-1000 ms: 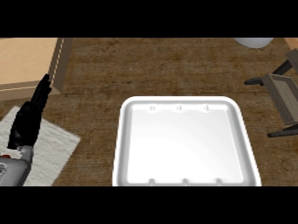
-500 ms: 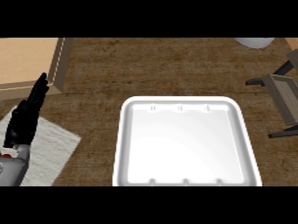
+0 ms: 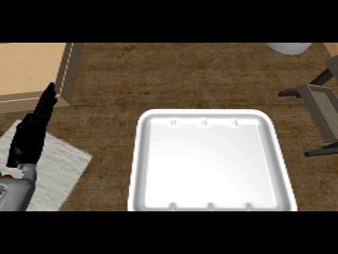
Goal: Pick the can from the tray and place it in the tiered basket
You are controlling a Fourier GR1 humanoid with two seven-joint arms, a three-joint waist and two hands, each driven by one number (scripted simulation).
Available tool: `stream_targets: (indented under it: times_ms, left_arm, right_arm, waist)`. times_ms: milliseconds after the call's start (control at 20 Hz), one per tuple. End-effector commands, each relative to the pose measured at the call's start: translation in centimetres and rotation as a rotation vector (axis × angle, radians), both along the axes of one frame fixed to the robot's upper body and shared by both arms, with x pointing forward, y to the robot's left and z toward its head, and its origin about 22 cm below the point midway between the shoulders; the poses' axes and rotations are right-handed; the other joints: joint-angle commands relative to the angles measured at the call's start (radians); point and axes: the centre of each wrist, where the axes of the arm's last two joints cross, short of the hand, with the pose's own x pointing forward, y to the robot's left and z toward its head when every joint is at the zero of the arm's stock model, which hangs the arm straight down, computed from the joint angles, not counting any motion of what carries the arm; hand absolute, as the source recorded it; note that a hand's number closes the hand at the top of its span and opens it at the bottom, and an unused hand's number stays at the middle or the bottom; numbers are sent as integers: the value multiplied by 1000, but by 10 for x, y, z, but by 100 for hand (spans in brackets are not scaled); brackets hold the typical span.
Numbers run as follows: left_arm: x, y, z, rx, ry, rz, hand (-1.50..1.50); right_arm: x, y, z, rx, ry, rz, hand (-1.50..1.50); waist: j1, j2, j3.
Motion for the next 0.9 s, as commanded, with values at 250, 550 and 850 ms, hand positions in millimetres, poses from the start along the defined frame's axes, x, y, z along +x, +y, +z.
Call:
stream_targets:
  times_ms: [250, 550, 850]
  left_arm:
    - [-2, 1, 8, -10, -1, -6, 0]
    - [2, 8, 18, 12, -6, 1, 0]
    - [-7, -8, 19, -9, -8, -19, 0]
  right_arm:
    - [10, 14, -28, 21, 32, 14, -150]
    - [15, 8, -43, 22, 82, 20, -150]
    - [13, 28, -67, 56, 182, 150, 150]
  waist:
    - [3, 0, 0]
    - [3, 0, 0]
    - [9, 0, 1]
